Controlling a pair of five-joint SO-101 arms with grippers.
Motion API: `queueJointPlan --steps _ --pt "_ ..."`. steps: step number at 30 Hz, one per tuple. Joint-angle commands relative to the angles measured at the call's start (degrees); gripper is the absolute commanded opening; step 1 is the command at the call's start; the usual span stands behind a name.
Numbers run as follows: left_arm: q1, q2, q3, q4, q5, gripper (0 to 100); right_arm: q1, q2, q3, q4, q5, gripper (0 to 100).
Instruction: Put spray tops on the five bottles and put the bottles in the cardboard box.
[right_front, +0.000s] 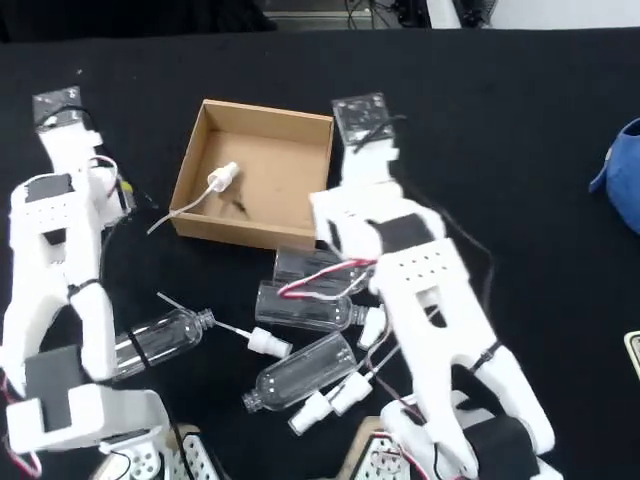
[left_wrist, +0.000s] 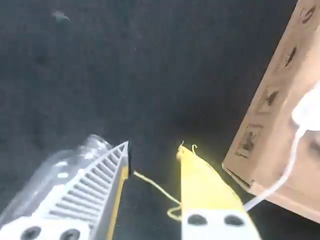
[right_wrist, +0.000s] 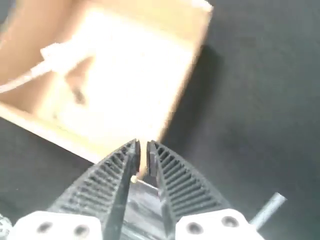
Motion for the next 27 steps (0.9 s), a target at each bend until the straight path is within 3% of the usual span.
queueJointPlan --steps 1,9,16,27 --pt "4.18 4.92 -1.63 -1.32 2.81 3 -3.78 -2.24 4.26 -8.88 -1.05 1.6" --pt "10.68 4.84 0.31 -1.41 3.96 3 -5.80 0.92 13.58 -22.51 -0.79 1.6" --pt "15.16 2.20 4.35 -0.97 4.04 3 -5.45 10.07 5.58 -16.62 -0.70 1.6" --pt "20.00 -12.31 14.29 -2.37 3.60 3 2.46 17.01 -0.92 -10.81 -0.70 1.6"
